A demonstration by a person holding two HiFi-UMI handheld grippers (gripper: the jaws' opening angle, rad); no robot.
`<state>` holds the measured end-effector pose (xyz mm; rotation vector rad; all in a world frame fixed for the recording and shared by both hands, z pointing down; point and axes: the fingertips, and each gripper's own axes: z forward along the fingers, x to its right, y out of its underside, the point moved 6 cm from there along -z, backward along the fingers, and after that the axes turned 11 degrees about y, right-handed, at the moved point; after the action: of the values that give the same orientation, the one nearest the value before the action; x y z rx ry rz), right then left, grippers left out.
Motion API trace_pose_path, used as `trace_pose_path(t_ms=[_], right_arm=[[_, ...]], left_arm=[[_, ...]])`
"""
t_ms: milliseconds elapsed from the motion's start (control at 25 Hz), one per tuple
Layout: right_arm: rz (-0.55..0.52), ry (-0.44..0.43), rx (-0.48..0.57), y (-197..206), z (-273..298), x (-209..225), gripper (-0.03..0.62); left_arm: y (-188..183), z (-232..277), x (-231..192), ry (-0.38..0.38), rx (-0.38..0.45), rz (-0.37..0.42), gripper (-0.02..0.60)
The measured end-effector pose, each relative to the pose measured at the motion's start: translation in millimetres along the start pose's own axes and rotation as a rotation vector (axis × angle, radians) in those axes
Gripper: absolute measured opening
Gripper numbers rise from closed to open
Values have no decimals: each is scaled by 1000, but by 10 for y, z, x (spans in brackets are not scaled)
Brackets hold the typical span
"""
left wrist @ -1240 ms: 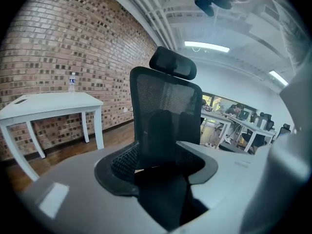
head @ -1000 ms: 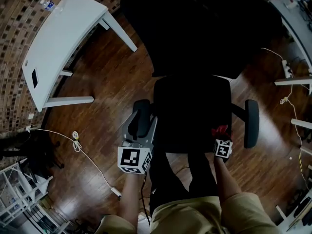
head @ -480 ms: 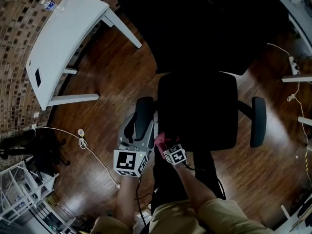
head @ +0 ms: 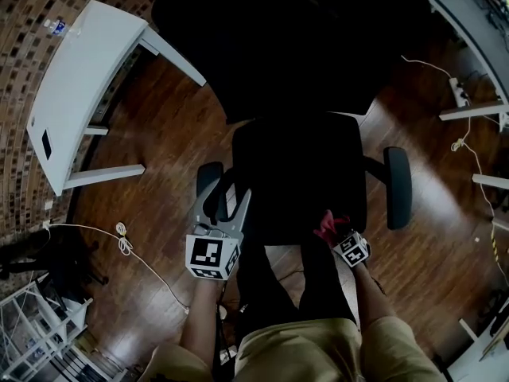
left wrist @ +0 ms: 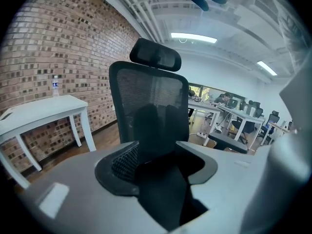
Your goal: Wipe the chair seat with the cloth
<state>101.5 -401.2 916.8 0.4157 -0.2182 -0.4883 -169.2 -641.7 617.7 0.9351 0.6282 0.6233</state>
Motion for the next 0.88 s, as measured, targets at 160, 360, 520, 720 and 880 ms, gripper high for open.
trace_pose_path(t_ms=[160, 360, 520, 720, 880], right_arm=[[104, 192, -58, 273, -305, 410, 77], [427, 386, -156, 528, -644, 669, 78], [599, 263, 45, 92, -798, 548, 77], [303, 192, 392, -1099, -1485, 339, 75], [263, 125, 643, -1998, -2057, 312, 75]], left_arm=[[-51, 67, 56, 7, 6, 0, 212], [-160, 37, 219, 22, 28, -13, 212], [-232, 20, 323, 28, 45, -13, 212], [-491, -112, 672, -6, 158, -59, 212], [-776, -406, 901, -83, 244, -21, 212]])
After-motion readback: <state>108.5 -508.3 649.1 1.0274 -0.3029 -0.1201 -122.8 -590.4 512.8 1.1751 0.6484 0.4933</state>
